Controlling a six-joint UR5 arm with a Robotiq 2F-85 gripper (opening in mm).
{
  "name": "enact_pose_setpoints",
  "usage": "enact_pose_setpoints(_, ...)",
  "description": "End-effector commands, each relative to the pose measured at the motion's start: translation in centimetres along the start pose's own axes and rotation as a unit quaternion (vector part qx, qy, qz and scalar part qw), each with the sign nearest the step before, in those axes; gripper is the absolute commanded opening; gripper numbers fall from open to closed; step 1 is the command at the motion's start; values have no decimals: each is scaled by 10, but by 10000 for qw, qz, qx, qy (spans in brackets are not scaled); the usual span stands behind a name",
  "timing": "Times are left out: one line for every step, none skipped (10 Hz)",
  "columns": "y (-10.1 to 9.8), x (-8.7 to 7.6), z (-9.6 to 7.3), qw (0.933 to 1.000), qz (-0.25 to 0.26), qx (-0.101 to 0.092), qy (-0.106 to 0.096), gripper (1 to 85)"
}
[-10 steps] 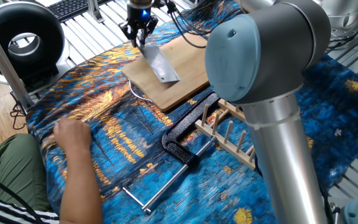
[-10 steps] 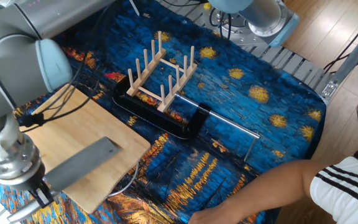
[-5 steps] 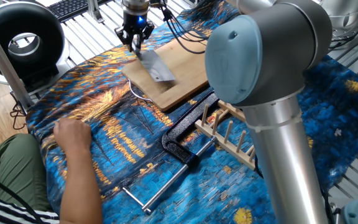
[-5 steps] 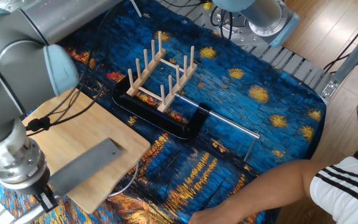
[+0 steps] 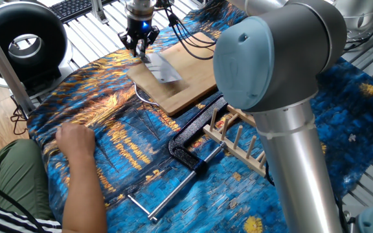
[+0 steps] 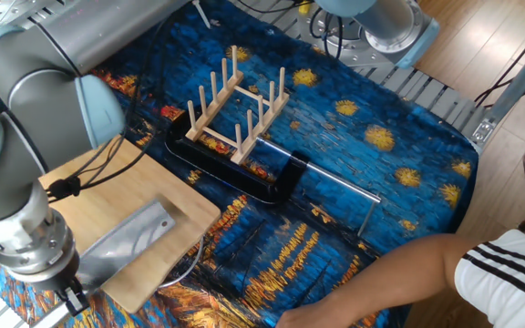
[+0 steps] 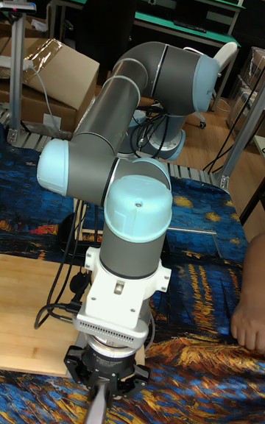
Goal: Put the knife on the knife rack
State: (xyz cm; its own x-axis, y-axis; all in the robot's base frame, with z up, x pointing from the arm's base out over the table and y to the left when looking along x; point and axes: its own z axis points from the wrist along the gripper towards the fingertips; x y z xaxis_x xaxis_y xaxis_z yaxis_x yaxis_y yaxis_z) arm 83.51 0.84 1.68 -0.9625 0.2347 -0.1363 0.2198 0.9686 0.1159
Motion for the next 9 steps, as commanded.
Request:
enact_pose_setpoints(2, -4, 2, 9998, -164, -40, -90, 347)
enact_pose_setpoints(4, -7, 2, 9996, -230, -75, -153, 400)
enact_pose_setpoints(5, -10, 3, 9994, -268, -88, -221, 463)
enact_pose_setpoints(7, -12, 5, 9991, -310, -118, -262, 493)
enact_pose_setpoints(5, -16, 9, 9988, -366, -75, -324, 520)
enact_pose_setpoints(-1, -21, 16, 9985, -394, 15, -372, 530)
enact_pose_setpoints(-8, -24, 23, 9984, -418, 98, -380, 533)
enact_pose_setpoints(-19, -27, 25, 9980, -464, 235, -350, 540)
enact_pose_setpoints(-25, -26, 23, 9978, -458, 348, -318, 540)
